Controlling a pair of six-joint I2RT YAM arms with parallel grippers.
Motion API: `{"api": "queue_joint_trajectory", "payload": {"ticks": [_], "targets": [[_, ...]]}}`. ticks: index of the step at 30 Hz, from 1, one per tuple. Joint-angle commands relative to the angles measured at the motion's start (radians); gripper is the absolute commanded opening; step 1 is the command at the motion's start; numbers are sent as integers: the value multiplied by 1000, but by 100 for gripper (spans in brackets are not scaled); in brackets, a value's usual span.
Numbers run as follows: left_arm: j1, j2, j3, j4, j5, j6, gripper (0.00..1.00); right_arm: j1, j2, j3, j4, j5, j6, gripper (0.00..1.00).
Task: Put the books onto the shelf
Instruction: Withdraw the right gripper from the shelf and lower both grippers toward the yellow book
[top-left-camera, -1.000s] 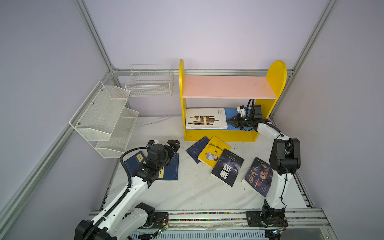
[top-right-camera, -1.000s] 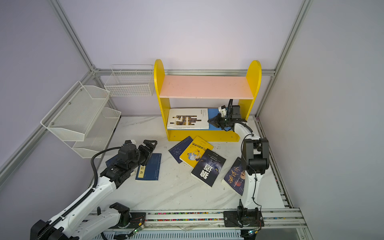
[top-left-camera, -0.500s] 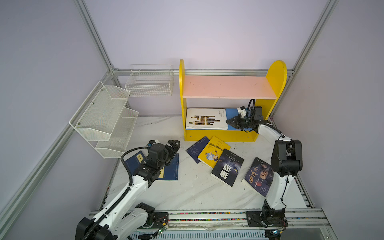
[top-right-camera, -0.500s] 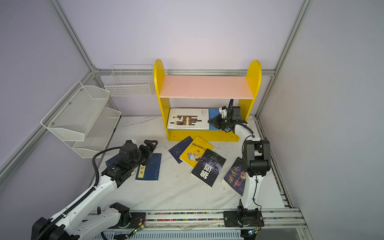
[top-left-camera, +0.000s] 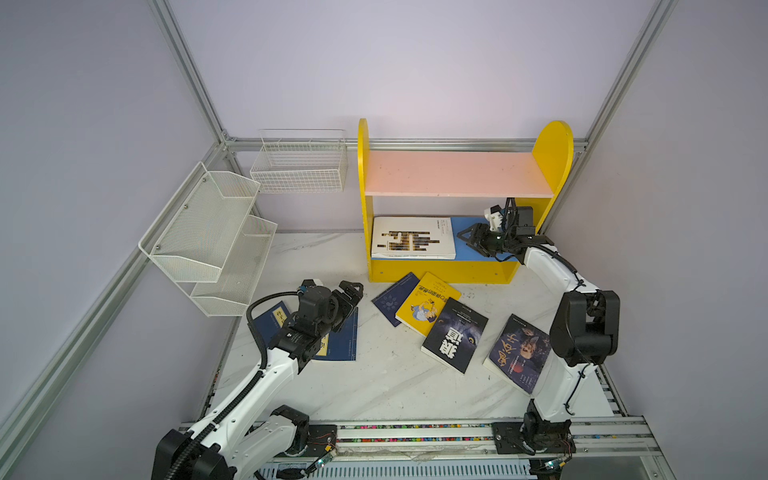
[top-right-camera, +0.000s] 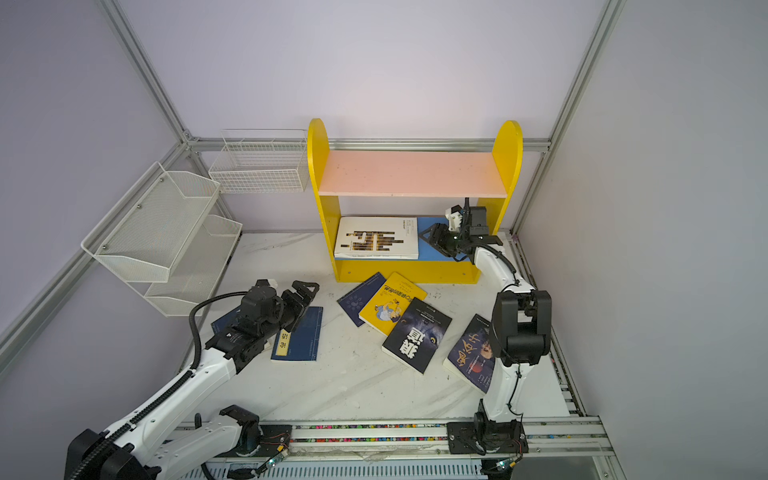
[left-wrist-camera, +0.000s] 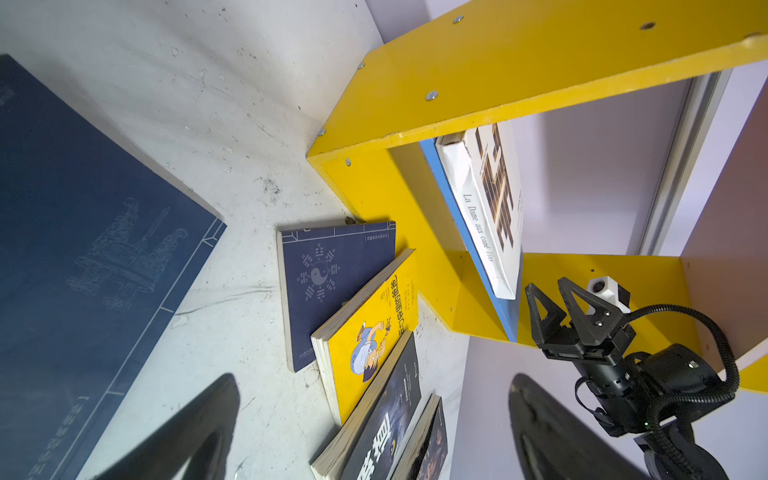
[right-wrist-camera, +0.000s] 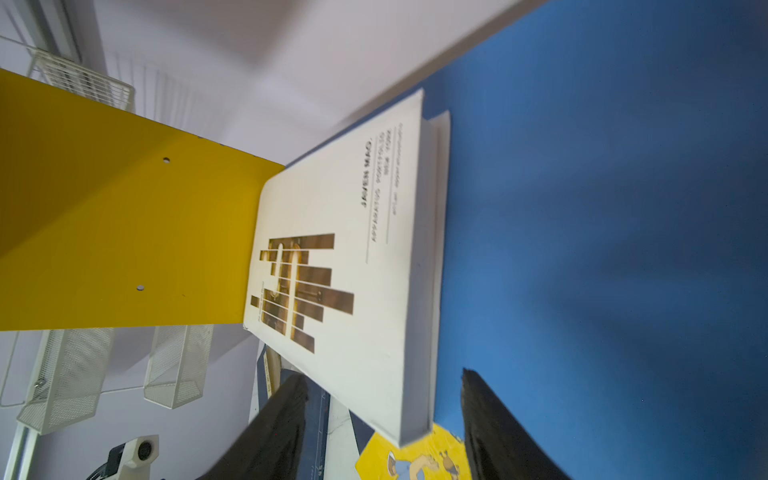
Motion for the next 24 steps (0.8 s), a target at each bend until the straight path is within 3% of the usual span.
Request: {"api": "queue_joint_trajectory", "payload": {"ticks": [1, 6, 12, 17, 24], "targets": [[3, 66, 51, 3, 126, 119, 100, 2, -184, -79, 8, 115, -52, 62], [-34, 162, 70, 3, 188, 153, 100, 2, -394, -296, -32, 247, -58, 63], [-101, 246, 78, 31, 163, 134, 100, 3, -590, -612, 9, 381, 73, 66], [-139, 356, 101, 106, 190, 110, 100, 4, -652, -820, 142, 334, 228, 66], [-206, 528, 99, 317, 165, -29, 100, 5, -606, -935, 346, 294, 273, 65]]}}
